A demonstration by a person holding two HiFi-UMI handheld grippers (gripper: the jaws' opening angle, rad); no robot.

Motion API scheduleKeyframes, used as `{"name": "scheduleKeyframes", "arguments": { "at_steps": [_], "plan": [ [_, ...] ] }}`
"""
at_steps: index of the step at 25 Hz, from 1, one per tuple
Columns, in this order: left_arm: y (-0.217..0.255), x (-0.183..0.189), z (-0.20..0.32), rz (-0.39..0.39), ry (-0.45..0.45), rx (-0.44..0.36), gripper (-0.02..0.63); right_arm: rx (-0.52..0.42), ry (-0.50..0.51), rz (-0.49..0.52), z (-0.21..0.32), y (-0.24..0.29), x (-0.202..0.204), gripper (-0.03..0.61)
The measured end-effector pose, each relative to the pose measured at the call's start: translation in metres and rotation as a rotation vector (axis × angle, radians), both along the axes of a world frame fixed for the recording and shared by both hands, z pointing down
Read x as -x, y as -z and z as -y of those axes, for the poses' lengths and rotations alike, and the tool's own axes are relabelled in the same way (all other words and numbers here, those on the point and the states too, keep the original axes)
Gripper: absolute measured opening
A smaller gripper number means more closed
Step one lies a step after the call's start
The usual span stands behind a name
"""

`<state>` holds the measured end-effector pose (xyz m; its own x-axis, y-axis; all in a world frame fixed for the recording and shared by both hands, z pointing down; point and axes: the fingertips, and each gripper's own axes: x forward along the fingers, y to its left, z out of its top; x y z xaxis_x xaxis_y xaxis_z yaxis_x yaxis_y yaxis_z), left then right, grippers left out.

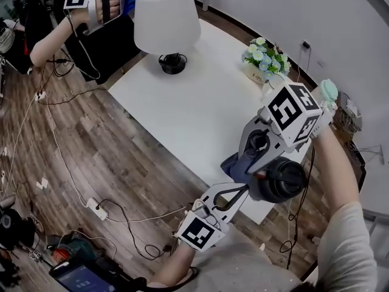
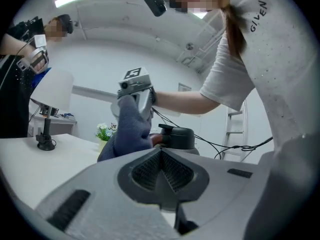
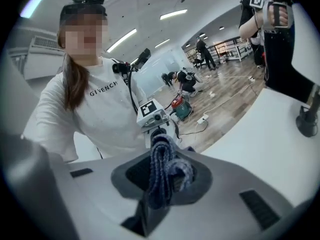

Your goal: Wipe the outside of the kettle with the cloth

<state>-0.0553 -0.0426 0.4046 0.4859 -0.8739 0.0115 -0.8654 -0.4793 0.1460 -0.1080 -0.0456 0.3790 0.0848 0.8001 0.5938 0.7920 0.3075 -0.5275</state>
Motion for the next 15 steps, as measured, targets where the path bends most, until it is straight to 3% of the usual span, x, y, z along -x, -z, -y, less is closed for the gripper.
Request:
{"name": "scheduleKeyframes", "arguments": {
  "at_steps": [6,9,11,13,15],
  "plan": [
    [0.013,-0.009,-0.010,-0.042,-0.029,-0.018,0.006,-0.005,0.084,-0.231,-0.016,-0.033,0.016,0.063],
    [0.010,-0.001,-0.014,-0.047,-0.015,-0.028,0.006,-0.039,0.114,-0.286,-0.022,-0.060,0.014,0.063],
    [0.006,0.005,-0.016,-0.055,-0.005,-0.031,0.006,-0.089,0.101,-0.221,-0.021,-0.076,0.020,0.063],
    [0.002,0.008,-0.018,-0.050,-0.008,-0.027,0.006,-0.143,0.033,-0.067,-0.013,-0.079,0.035,0.063],
    [0.002,0.011,-0.018,-0.039,-0.014,-0.025,0.006,-0.155,-0.099,0.124,0.003,-0.059,0.052,0.063]
  ]
}}
